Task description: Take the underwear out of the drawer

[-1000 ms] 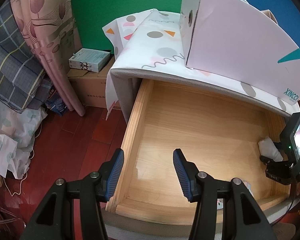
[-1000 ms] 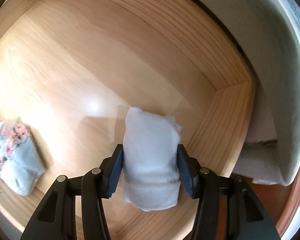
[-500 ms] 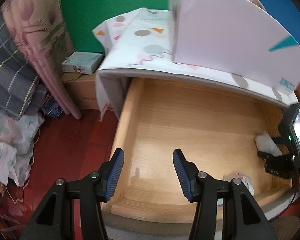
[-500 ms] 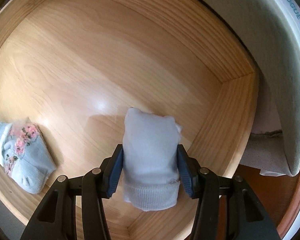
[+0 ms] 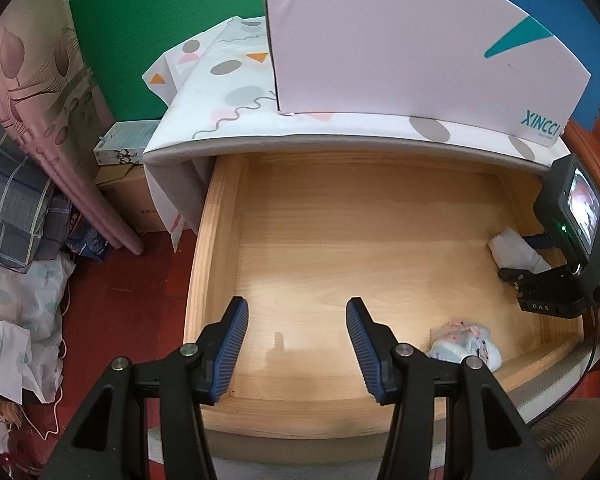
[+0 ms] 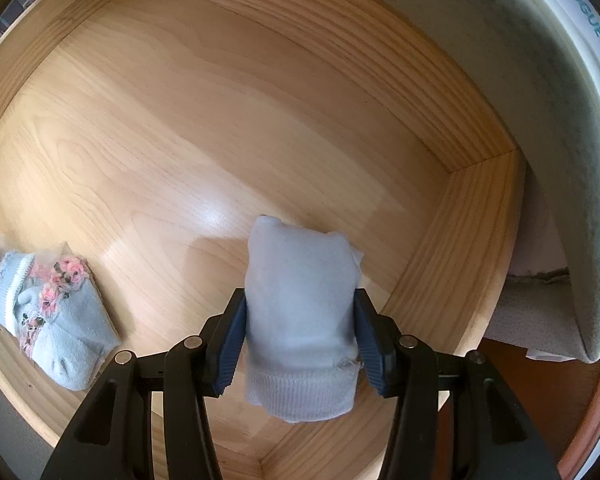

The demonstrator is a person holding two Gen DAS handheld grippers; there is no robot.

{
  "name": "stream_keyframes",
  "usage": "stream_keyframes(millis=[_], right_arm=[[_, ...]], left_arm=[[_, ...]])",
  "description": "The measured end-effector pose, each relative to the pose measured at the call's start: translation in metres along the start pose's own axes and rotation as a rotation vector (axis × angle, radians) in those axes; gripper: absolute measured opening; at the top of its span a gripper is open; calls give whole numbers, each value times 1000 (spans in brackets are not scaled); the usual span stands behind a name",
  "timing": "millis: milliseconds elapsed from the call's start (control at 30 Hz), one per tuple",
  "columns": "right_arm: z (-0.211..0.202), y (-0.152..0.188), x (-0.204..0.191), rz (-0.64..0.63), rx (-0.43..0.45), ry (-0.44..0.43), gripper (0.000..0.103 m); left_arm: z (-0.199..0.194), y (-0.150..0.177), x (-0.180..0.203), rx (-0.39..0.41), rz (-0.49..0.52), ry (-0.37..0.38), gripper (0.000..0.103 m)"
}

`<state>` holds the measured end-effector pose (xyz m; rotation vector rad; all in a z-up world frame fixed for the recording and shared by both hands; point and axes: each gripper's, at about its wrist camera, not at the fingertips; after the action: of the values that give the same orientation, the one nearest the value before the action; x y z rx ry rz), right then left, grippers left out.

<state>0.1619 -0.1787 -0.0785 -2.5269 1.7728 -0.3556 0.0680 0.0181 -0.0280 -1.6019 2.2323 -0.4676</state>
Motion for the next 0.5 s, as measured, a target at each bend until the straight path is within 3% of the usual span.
stream_keyframes(millis=[500], right_arm=[[8,8,1,-20,-20,-2,49]], left_arm=[[-1,0,0,5,6,5,52]])
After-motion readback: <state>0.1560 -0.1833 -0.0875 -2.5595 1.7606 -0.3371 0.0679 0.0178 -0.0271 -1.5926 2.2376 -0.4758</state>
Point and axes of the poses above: each gripper's, at about its wrist camera, not at the fingertips, and z roughly the way its jaws point, x to its right, y to its underside, and after that the axes turned 7 degrees about z, right-handed
